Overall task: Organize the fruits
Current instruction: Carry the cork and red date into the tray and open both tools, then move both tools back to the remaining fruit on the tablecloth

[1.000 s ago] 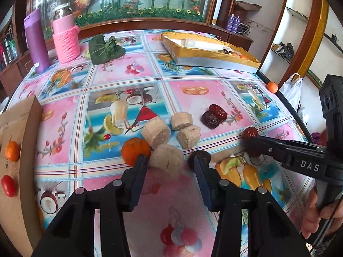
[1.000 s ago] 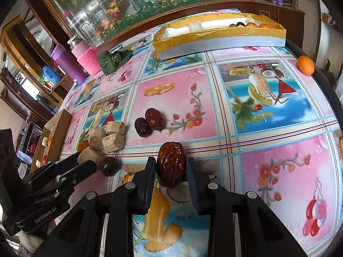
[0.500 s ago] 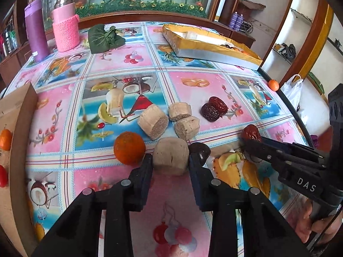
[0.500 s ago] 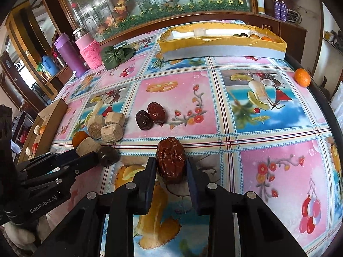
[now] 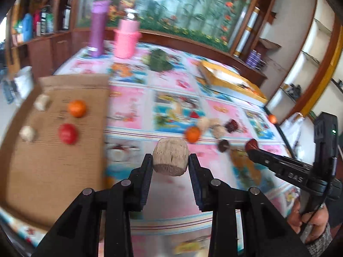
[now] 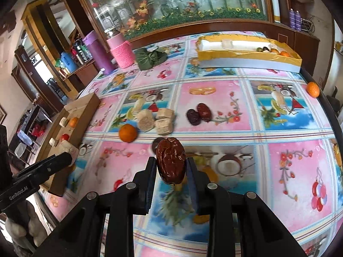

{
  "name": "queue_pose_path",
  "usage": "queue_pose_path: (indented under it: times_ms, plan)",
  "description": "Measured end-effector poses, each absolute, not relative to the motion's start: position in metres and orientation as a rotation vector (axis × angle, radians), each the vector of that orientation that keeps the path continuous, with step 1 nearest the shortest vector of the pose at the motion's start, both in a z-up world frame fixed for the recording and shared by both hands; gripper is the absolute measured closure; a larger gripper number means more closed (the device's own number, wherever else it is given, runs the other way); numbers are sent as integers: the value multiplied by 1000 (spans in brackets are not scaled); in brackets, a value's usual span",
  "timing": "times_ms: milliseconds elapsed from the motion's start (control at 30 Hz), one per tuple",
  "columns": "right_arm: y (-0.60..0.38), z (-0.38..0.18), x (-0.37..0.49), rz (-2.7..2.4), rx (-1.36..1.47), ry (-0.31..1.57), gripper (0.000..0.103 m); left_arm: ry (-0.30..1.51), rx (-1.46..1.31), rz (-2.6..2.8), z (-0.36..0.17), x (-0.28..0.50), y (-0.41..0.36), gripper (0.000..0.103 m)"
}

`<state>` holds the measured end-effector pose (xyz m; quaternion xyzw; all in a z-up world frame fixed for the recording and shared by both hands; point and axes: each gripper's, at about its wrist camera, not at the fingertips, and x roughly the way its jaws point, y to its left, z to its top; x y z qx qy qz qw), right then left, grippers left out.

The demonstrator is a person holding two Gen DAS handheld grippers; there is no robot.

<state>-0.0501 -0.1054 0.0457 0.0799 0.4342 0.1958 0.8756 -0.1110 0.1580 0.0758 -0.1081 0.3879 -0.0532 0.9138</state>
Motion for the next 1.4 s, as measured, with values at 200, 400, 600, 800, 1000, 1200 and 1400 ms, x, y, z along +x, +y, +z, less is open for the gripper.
queue_pose_path:
  times_ms: [200, 400, 600, 800, 1000, 1200, 1400]
  plan:
    - [-34, 58, -64, 554, 133, 899, 73, 751, -265, 95, 87, -128, 235, 70]
    - [46, 72, -70, 698, 67, 891, 72, 796, -282, 275, 74, -127, 296, 70]
    - [126, 63, -62, 785, -43, 928, 72, 868, -327, 315, 57, -114, 329, 70]
    - [181, 37, -43, 805, -141, 1015, 72, 934, -359, 319, 43, -99, 346, 70]
    - [209, 20, -37, 811, -209, 1051, 72, 954, -398, 308, 32, -97, 356, 70]
    - [220, 19, -35, 802, -229, 1026, 72, 931, -426, 280, 33, -100, 359, 70]
    - [214, 25, -35, 808, -181, 1005, 63, 869, -466, 282, 49, -114, 363, 66]
